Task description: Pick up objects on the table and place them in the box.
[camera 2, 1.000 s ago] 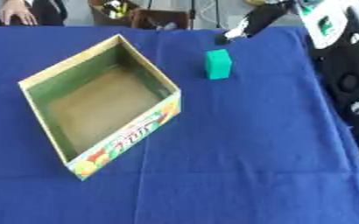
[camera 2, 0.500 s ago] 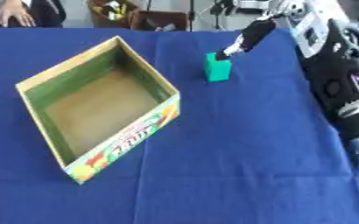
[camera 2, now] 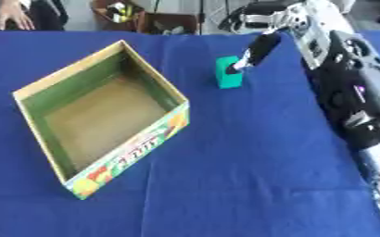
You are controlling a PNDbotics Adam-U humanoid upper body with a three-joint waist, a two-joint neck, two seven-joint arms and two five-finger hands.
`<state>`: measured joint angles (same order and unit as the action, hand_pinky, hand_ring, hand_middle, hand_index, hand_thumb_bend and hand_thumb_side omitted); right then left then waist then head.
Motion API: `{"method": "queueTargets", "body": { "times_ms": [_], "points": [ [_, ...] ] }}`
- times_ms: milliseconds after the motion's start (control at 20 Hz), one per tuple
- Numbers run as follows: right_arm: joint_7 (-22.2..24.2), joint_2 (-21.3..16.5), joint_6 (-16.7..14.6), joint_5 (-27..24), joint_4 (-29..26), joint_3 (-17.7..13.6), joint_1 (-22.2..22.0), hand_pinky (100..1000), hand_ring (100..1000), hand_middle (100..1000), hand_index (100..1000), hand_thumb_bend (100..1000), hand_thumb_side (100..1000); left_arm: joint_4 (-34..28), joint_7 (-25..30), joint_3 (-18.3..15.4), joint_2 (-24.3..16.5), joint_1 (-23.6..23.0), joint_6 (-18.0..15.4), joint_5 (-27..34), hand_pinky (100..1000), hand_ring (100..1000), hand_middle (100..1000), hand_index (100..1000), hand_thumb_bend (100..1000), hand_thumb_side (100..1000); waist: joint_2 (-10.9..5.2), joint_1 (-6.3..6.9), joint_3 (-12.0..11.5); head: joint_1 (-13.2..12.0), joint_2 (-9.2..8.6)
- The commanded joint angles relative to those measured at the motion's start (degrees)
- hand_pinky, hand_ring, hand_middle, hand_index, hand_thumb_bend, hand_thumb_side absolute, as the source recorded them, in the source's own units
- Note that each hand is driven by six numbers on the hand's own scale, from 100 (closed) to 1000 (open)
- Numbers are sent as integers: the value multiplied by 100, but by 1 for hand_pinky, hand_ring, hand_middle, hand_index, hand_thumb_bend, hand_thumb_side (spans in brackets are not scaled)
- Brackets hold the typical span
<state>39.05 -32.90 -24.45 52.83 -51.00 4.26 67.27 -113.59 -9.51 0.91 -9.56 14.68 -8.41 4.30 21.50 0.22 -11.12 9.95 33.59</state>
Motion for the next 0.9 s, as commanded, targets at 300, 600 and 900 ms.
{"method": "queueTargets", "body": {
  "times_ms": [300, 600, 900],
  "points": [
    [49, -62, -32, 199, 114, -33, 56, 866, 886, 875, 951, 457, 410, -100, 21, 15, -61, 67, -5, 19, 682, 683, 726, 856, 100, 1000, -21, 14, -36, 52, -105],
    [130, -47, -46, 307, 177, 7, 19, 860, 889, 877, 946, 348, 367, -100, 29, 16, -52, 84, -7, 17, 683, 683, 726, 856, 100, 1000, 36, 19, -50, 63, -124],
    [73, -53, -49, 471, 226, 14, 29, 849, 877, 853, 928, 252, 372, -100, 37, 24, -49, 99, -3, 20, 684, 683, 726, 855, 100, 1000, 68, 17, -59, 67, -141]
  ]
}}
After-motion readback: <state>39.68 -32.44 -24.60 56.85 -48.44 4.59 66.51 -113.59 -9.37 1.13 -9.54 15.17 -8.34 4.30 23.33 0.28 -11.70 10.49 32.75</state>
